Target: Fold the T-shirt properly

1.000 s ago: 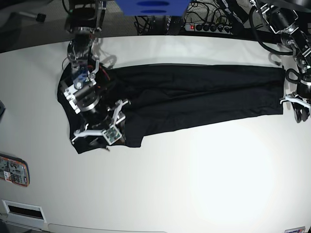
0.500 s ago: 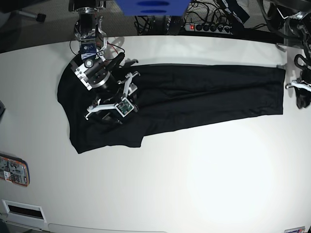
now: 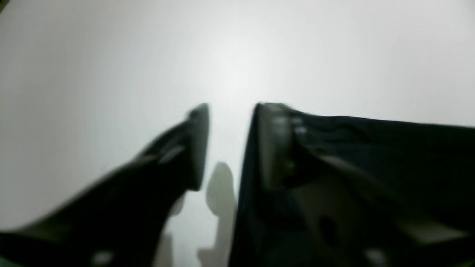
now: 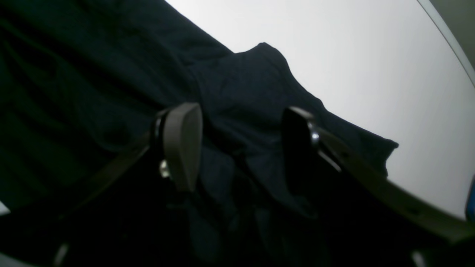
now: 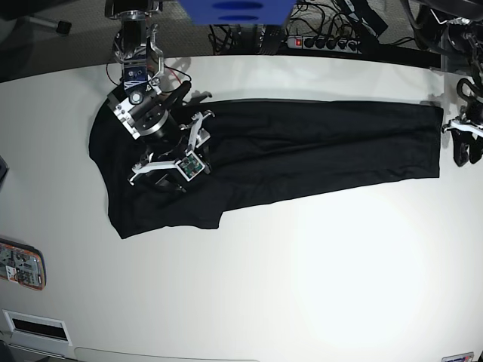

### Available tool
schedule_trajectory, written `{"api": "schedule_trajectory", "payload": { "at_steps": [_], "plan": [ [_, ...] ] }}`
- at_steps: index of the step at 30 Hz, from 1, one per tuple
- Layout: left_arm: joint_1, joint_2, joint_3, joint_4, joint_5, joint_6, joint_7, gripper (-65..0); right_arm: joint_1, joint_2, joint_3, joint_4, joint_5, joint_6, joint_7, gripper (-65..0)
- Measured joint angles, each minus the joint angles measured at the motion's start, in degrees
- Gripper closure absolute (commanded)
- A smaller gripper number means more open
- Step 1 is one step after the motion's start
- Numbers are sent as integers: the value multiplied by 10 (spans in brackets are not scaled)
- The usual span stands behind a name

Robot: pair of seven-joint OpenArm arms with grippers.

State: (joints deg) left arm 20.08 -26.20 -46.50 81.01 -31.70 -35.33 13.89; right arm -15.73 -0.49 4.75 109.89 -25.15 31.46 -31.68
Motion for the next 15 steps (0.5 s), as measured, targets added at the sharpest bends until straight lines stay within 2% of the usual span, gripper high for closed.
{"api": "schedule_trajectory", "payload": {
  "at_steps": [4, 8, 10, 13, 15],
  "plan": [
    [4, 2, 0, 0, 0, 0, -4, -357, 0, 0, 0, 0, 0, 0, 0, -329],
    [5, 9, 3, -2, 0, -3, -1, -371, 0, 0, 0, 0, 0, 0, 0, -329],
    [5, 5, 15, -2, 0, -11, -3, -350, 0, 0, 0, 0, 0, 0, 0, -329],
    [7, 6, 25, -6, -1, -49, -4, -271, 0, 0, 0, 0, 0, 0, 0, -329],
    [3, 7, 26, -28, -9, -52, -5, -232, 0, 0, 0, 0, 0, 0, 0, -329]
  ]
}}
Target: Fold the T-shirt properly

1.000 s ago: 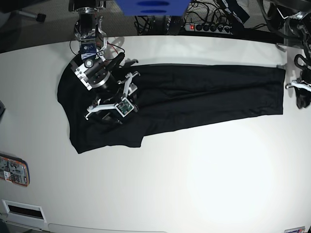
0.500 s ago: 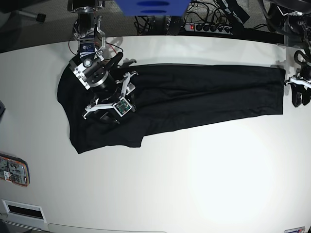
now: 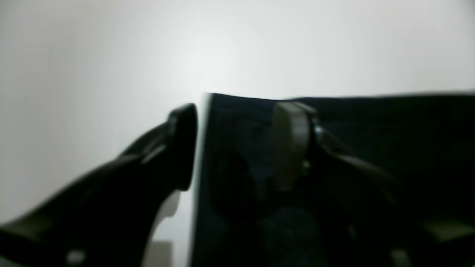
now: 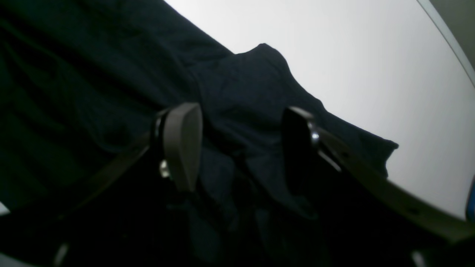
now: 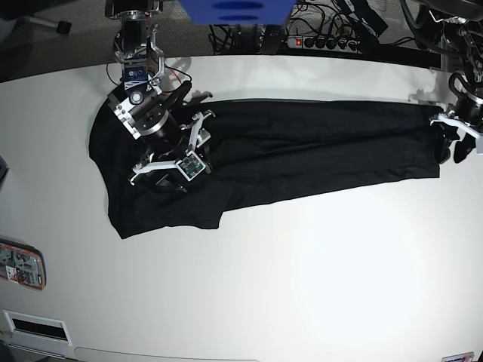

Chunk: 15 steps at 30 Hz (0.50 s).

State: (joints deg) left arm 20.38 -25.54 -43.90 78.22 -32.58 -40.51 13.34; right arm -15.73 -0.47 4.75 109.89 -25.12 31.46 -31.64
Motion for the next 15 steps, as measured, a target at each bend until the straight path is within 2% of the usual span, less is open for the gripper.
{"api": "schedule_trajectory", "payload": {
  "at_steps": [4, 6, 13, 15],
  "plan": [
    [-17, -2, -1, -64, -10, 13, 4, -211, 0, 0, 0, 0, 0, 0, 1, -329],
    [-18, -5, -1, -87, -38, 8, 4, -211, 0, 0, 0, 0, 0, 0, 2, -329],
    [-4, -46, -2, -122, -130, 6, 1, -210, 1, 2, 2, 0, 0, 0, 2, -330],
    [-7, -46, -2, -133, -147, 8, 17, -210, 2, 2, 2, 0, 0, 0, 3, -330]
  ]
}}
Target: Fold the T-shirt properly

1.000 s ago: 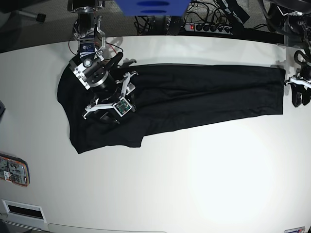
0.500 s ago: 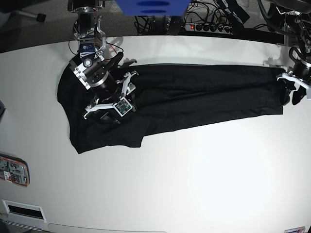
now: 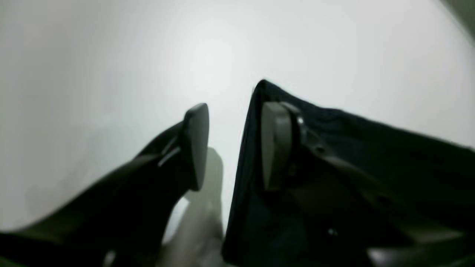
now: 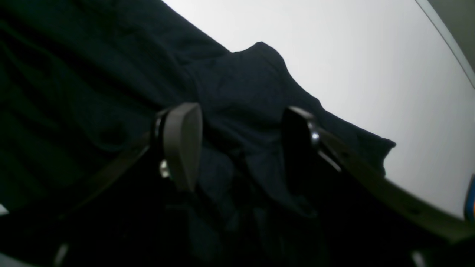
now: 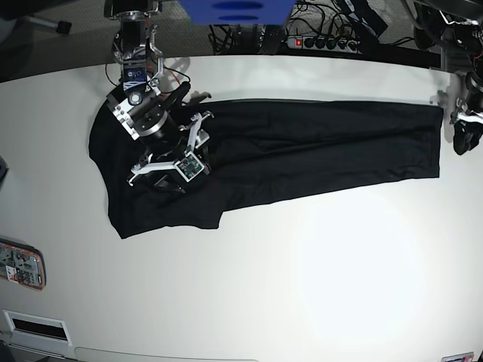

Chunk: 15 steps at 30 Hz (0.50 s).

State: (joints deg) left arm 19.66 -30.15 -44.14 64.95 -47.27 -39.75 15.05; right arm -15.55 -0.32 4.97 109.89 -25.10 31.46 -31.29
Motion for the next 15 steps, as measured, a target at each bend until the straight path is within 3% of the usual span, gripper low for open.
{"api": "schedule_trajectory", "payload": {
  "at_steps": [4, 11, 15],
  "plan": [
    [-17, 6, 0, -47, -5, 4, 75, -210, 0, 0, 0, 0, 0, 0, 0, -330],
    [-28, 3, -2, -74, -21, -2, 81, -211, 0, 0, 0, 0, 0, 0, 0, -330],
    [-19, -10, -1, -74, -20, -5, 91, -249, 0, 0, 0, 0, 0, 0, 0, -330]
  ]
}}
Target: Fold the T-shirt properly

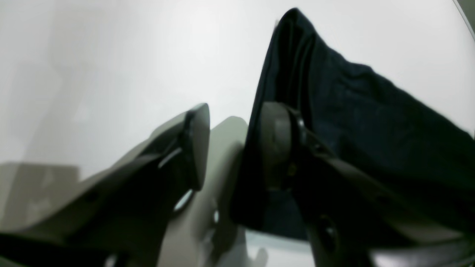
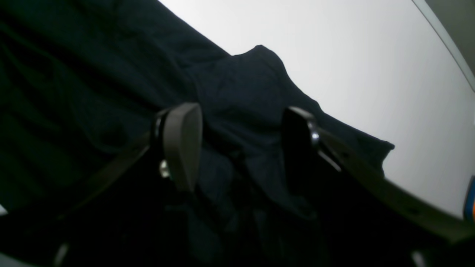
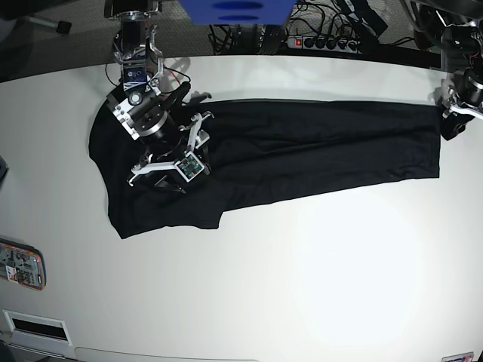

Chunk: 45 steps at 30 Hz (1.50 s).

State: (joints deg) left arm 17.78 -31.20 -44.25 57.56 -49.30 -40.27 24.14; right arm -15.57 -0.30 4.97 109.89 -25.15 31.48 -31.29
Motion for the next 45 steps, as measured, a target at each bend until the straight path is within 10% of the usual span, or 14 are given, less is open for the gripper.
{"api": "schedule_trajectory", "payload": {
  "at_steps": [45],
  "plan": [
    [-66, 20, 74, 2, -108, -1, 127, -309, -2, 0, 10, 0, 0, 0, -2, -330]
  ]
}}
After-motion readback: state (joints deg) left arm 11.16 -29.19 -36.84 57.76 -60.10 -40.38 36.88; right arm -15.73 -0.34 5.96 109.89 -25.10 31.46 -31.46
